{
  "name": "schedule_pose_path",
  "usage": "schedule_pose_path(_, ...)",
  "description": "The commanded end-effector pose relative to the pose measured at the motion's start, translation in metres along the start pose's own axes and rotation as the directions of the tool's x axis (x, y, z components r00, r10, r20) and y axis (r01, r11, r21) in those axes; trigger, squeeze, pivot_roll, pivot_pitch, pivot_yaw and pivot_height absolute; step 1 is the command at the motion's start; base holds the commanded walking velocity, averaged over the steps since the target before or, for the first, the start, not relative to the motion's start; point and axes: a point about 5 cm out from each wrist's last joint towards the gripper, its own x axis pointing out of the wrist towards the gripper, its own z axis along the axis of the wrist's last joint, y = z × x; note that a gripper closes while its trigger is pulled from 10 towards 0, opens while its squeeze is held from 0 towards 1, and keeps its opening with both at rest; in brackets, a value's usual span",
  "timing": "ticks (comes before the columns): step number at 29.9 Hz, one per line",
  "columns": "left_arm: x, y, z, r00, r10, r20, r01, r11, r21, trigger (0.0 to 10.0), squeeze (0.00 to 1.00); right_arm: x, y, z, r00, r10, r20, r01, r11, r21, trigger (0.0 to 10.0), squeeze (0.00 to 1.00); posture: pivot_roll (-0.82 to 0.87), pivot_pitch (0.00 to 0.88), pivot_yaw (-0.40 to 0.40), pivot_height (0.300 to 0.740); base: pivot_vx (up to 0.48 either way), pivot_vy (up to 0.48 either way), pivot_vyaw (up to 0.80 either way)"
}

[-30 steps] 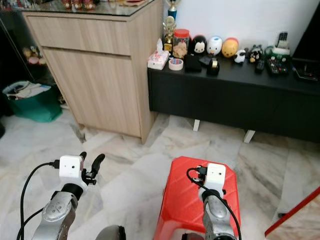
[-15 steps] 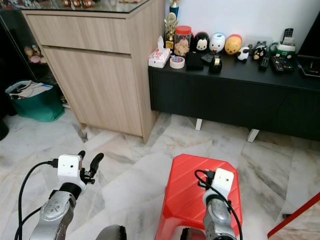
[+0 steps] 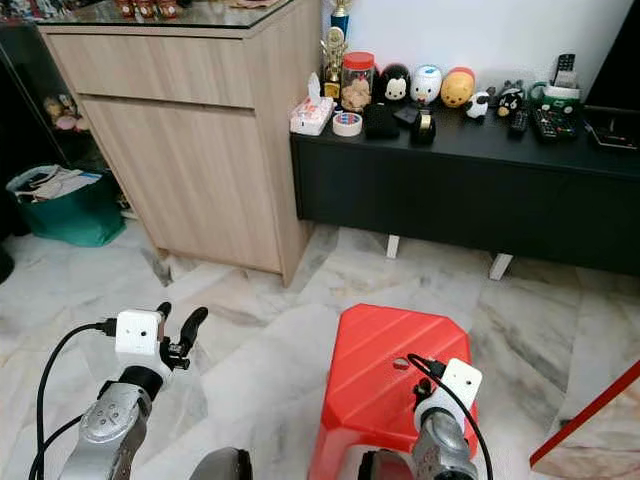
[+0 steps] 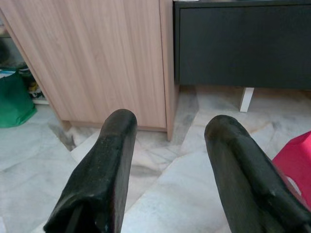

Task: Hang keys on a hook

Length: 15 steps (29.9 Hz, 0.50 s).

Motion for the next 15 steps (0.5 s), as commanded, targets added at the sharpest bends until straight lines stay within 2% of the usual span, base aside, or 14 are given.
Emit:
schedule_pose_path(1,-0.001,0.004,-0.002,1.000,0.005,-0.017,-0.004,1.000,0.014,10.0,0.00,0.000,0.001,-0.001,1.000,-0.018,-0.023,0.018,1.000,0.017,10.0,1.00,0.08,0.052,0.019,0.630,0.000,0.000,0.00)
schedule_pose_path(5,-0.001,0.004,-0.003,1.000,0.004,-0.019,-0.003,1.000,0.016,10.0,0.00,0.001,0.004,0.001,1.000,-0.011,-0.022,0.011,1.000,0.010,10.0,1.00,0.09,0.068,0.020,0.630,0.000,0.000,0.00)
schedule_pose_path(6,-0.001,0.004,-0.003,1.000,0.003,-0.020,-0.003,1.000,0.016,10.0,0.00,0.001,0.005,0.001,1.000,-0.005,-0.025,0.006,1.000,0.005,10.0,0.90,0.09,0.074,0.020,0.630,0.000,0.000,0.00)
schedule_pose_path(7,0.000,0.004,-0.003,1.000,0.004,-0.020,-0.004,1.000,0.016,10.0,0.00,0.001,0.006,0.001,1.000,-0.001,-0.027,0.001,1.000,-0.002,10.0,0.00,0.09,0.075,0.020,0.630,0.000,0.000,0.00)
schedule_pose_path(9,0.000,0.004,-0.002,1.000,0.007,-0.020,-0.006,1.000,0.016,10.0,0.00,0.001,0.005,0.002,1.000,-0.013,-0.022,0.012,1.000,-0.012,10.0,0.00,0.09,0.086,0.020,0.630,0.000,0.000,0.00)
schedule_pose_path(13,0.002,0.005,-0.001,1.000,0.009,-0.017,-0.009,1.000,0.014,10.0,0.00,0.003,-0.001,0.013,0.998,-0.059,0.034,0.057,0.997,0.060,10.0,0.00,0.09,0.108,0.022,0.630,0.000,0.000,0.00)
schedule_pose_path(15,0.002,0.004,-0.001,1.000,0.008,-0.018,-0.008,1.000,0.013,10.0,0.00,0.003,-0.003,0.014,0.997,-0.068,0.041,0.065,0.996,0.061,10.0,0.00,0.09,0.111,0.022,0.630,0.000,0.000,0.00)
